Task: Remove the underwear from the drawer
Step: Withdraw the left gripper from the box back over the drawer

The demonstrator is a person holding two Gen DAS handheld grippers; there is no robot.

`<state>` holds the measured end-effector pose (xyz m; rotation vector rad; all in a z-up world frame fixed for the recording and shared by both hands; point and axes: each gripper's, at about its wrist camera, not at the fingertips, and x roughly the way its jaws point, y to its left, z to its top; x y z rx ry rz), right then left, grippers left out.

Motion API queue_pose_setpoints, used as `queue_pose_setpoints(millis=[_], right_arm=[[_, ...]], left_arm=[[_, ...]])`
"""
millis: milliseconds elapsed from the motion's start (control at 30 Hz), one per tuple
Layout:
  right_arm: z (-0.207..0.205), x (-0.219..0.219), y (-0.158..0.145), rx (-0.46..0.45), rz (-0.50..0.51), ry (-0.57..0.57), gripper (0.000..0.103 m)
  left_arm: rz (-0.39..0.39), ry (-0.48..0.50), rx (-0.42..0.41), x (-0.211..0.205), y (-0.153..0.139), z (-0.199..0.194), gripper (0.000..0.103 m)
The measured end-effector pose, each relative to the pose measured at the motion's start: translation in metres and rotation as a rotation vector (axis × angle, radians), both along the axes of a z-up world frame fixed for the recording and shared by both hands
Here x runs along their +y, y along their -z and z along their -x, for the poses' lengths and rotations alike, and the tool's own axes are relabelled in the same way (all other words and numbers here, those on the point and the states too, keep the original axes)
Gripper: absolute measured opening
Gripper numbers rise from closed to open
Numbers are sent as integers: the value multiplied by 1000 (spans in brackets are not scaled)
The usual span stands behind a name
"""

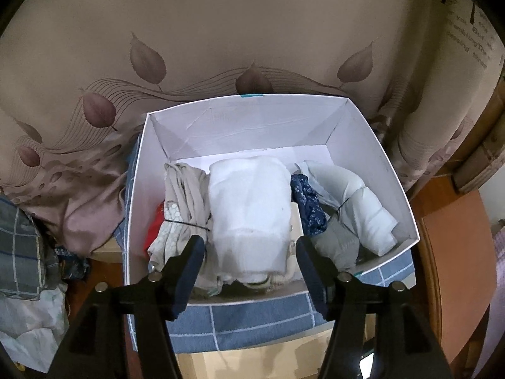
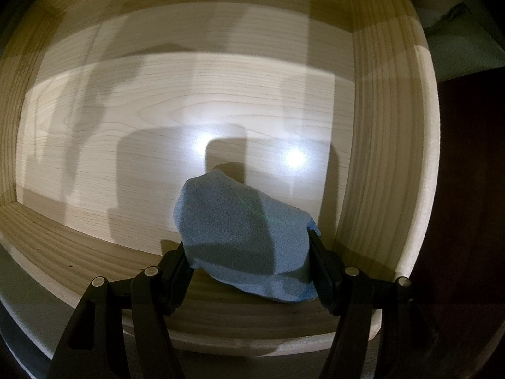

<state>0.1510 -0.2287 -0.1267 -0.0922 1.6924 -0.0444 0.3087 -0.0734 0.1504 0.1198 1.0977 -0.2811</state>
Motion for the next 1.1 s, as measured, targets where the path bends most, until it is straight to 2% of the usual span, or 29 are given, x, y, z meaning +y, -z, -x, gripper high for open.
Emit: queue_pose_setpoints(millis=[367,533,733,900,1100], right_arm=[[-1,-2,-1,1,4,0,62],[-2,-3,-1,3,3,2,62],[-2,-3,-1,3,4,3,62],[-2,-3,-2,3,4,4,62],[-2,-5,-2,2,4,6,62]], left_arm=[[36,-5,-12,12,-21,14,62],[11,-4,-11,23,-23,26,62],[-5,-14,31,49,-11,51,62],[-40,-54,5,71,4,80,62],[-63,-111,11,84,41,123,62]])
